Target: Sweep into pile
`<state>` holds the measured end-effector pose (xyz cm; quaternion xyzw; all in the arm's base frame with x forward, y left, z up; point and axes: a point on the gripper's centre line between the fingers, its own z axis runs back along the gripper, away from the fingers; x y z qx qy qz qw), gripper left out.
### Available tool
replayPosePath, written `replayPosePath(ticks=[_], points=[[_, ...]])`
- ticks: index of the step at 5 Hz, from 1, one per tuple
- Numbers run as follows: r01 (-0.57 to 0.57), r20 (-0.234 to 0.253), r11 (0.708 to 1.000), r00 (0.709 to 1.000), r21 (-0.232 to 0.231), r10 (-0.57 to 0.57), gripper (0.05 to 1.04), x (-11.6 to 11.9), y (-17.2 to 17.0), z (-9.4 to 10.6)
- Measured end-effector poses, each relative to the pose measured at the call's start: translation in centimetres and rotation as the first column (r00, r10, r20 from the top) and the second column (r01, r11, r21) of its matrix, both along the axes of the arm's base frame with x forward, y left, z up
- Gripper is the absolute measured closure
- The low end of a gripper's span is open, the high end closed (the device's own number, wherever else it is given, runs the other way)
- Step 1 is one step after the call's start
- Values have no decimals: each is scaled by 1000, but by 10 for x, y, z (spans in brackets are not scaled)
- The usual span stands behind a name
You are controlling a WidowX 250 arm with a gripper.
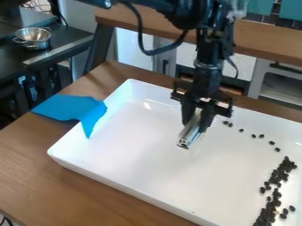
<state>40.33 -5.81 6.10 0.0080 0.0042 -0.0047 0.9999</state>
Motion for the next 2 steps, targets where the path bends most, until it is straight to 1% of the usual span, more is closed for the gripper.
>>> replayPosePath(ticks=[1,2], points=[[-39,20,998,999,40,38,711,2,18,-6],[-64,14,996,998,66,63,711,3,24,-14]])
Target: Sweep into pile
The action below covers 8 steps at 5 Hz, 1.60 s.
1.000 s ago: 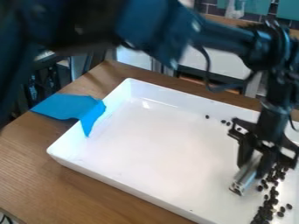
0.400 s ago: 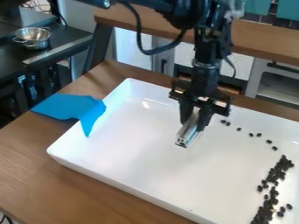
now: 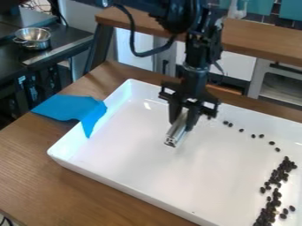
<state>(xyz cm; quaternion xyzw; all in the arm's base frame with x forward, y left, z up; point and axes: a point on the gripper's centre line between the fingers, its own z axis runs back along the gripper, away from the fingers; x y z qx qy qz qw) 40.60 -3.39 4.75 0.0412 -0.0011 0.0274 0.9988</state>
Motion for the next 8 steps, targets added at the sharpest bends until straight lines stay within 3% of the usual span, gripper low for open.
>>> replayPosePath(ticks=[2,5,7,8], points=[[-37,-19,999,999,23,38,710,7,3,-11],[-72,-70,997,995,21,74,711,18,-6,-20],[-35,-114,999,993,3,35,711,20,-34,-23],[13,-109,1000,994,-3,-13,711,18,-62,-23]])
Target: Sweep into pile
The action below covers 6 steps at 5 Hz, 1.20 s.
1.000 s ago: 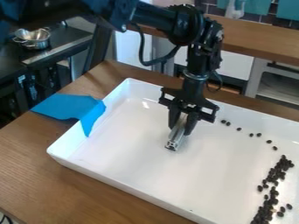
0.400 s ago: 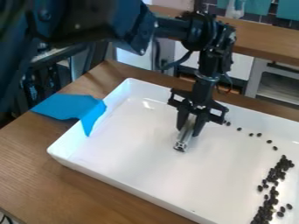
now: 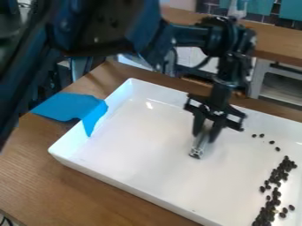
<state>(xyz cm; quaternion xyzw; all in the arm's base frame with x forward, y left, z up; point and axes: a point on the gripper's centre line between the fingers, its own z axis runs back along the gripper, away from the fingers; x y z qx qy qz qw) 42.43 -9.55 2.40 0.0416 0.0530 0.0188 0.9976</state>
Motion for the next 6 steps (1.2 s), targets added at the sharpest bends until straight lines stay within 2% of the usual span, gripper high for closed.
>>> replayPosePath(ticks=[1,2,4,5,6], points=[[41,-6,999,999,3,-41,711,-6,-28,-1],[57,-7,998,998,1,-57,711,-9,-43,-1],[120,-18,993,993,-18,-120,711,-21,-93,-1],[120,-20,992,993,-29,-120,711,-19,-102,1],[140,-10,990,990,-19,-140,711,-24,-103,-1]])
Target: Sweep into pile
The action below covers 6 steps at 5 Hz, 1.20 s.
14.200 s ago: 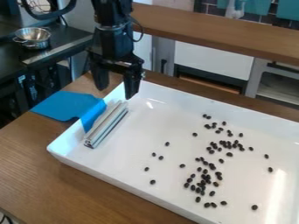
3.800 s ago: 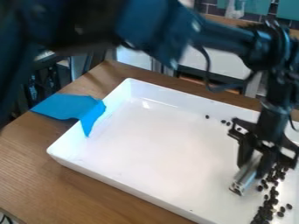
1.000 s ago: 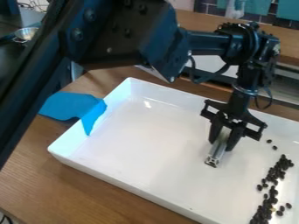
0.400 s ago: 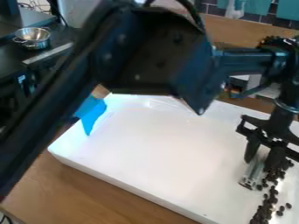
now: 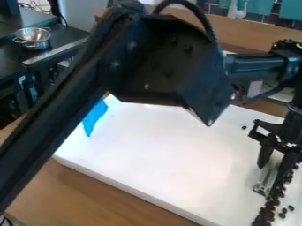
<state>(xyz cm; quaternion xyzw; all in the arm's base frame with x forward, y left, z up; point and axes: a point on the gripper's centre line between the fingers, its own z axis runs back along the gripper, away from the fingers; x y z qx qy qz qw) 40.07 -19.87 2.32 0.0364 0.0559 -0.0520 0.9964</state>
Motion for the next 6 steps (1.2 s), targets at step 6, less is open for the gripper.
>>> replayPosePath(ticks=[6], points=[[33,-13,991,999,129,-31,711,-72,144,3]])
